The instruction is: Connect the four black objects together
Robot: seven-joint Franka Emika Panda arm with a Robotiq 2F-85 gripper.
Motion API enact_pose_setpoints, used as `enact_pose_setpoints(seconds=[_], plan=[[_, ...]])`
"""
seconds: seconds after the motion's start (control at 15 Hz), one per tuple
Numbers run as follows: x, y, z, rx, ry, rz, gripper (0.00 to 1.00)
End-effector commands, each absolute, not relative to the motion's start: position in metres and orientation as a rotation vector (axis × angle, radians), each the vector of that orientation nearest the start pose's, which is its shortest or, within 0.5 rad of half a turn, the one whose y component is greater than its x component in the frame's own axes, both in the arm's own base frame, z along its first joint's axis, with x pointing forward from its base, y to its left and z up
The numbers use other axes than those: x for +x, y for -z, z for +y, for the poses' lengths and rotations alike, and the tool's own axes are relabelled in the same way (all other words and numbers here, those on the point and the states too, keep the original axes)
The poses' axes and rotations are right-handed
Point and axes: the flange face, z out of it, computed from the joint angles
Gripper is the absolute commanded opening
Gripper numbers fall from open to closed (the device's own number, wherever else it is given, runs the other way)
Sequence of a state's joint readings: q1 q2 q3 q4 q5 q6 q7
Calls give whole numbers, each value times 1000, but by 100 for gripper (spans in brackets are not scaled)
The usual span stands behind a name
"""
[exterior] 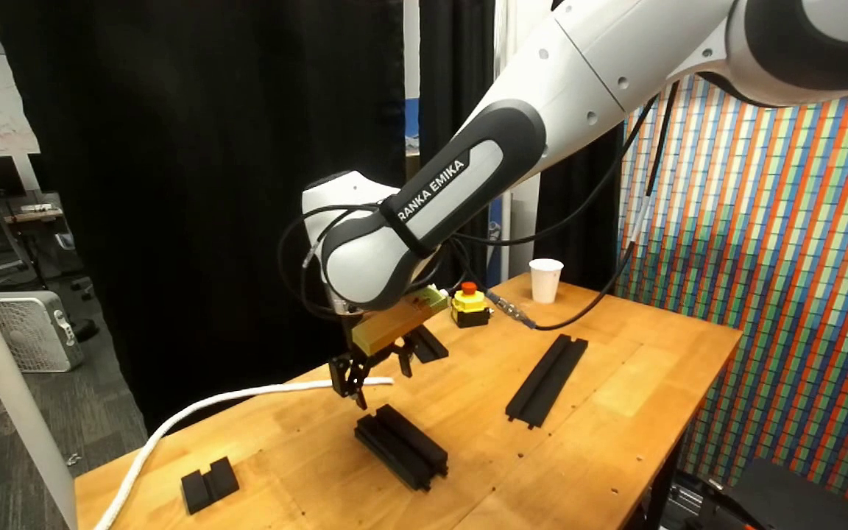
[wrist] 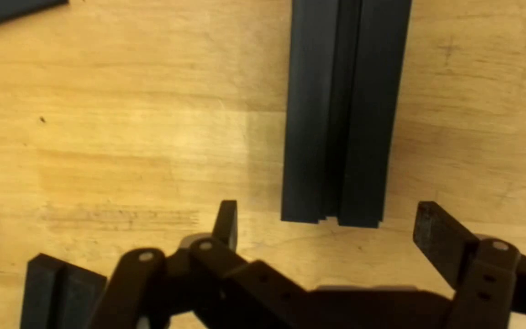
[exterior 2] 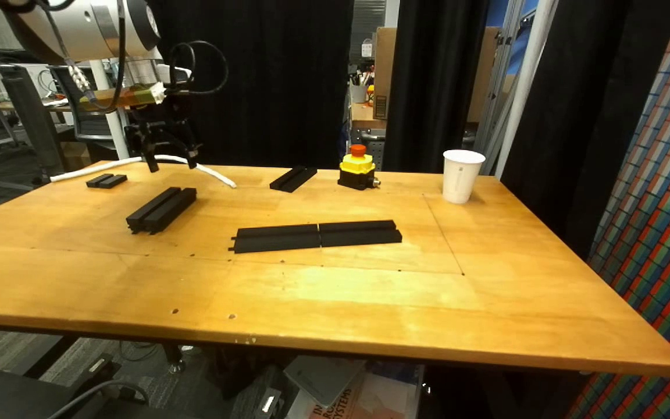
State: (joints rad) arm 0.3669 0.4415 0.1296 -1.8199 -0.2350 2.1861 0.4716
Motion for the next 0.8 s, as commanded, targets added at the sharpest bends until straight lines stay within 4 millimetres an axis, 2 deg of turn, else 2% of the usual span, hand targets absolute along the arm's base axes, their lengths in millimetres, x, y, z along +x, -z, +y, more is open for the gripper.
enact_pose_setpoints(seconds=[0.0,0.33,0.73], plan=[[555,-294,308,-3201,178,-290,100],[536,-283,299,-3175,230,-217,100],[520,-269,279,-3185,161,-141,100]])
